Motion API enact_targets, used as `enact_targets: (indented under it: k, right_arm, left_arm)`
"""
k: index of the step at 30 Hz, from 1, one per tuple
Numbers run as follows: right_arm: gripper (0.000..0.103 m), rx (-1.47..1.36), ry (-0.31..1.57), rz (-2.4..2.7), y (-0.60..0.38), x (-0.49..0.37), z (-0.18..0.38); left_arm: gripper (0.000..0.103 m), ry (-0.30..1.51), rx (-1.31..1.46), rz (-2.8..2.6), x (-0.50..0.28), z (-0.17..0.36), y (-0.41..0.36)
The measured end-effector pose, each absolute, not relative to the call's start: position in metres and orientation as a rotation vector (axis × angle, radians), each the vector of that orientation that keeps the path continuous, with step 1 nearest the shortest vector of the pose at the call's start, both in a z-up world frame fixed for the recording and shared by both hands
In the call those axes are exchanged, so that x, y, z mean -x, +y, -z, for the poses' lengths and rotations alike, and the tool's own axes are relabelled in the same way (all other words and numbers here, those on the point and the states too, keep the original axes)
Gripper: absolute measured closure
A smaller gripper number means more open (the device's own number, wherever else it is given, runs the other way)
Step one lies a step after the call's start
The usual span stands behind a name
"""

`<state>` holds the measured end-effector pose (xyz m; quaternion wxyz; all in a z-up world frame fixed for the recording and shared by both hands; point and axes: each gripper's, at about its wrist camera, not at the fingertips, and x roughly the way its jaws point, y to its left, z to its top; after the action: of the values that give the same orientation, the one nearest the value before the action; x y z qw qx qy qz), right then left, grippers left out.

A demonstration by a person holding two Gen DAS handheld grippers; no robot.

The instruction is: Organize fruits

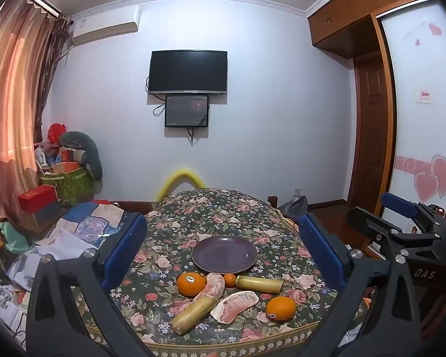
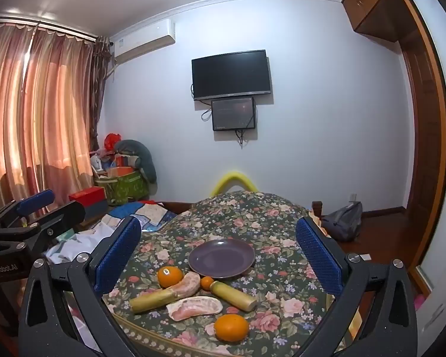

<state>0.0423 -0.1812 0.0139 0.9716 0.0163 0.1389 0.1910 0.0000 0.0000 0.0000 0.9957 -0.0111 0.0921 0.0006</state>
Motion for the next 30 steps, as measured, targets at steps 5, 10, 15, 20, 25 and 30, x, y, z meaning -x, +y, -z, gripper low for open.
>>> enact_targets:
  k: [5, 10, 15, 20, 25, 30]
  right_arm:
    - [0.000, -0.032, 0.276, -0.386, -0.181, -0.042, -0.015]
    - [0.000, -0.028, 0.273, -0.384, -0.181, -0.041, -0.015]
    - [0.000, -0.030, 0.269, -0.382, -0.182, -0.039, -0.017]
    - [0.000, -0.031, 0.271, -0.381, -0.182, -0.041, -0.017]
    - [0.000, -0.026, 0.268, -0.382, -0.181, -0.040, -0.017]
    - [0.000, -0.024, 0.268, -0.381, -0.180, -0.040, -0.018]
  left_arm:
    - [0.000, 0.187, 0.027, -0.006, 0.001, -0.001, 0.001]
    - [0.000, 0.190, 0.030, -0.006, -0.004, 0.002, -0.004]
    - [0.000, 0.189, 0.049, -0.001, -0.004, 0.001, 0.002]
    - [0.000, 0.191, 0.054, -0.005, -0.008, 0.001, 0.002]
    - [0.000, 0.186, 0.056, -0.009, -0.008, 0.001, 0.002]
    - [0.000, 0.192, 0.060, -0.008, -0.009, 0.004, 0.003]
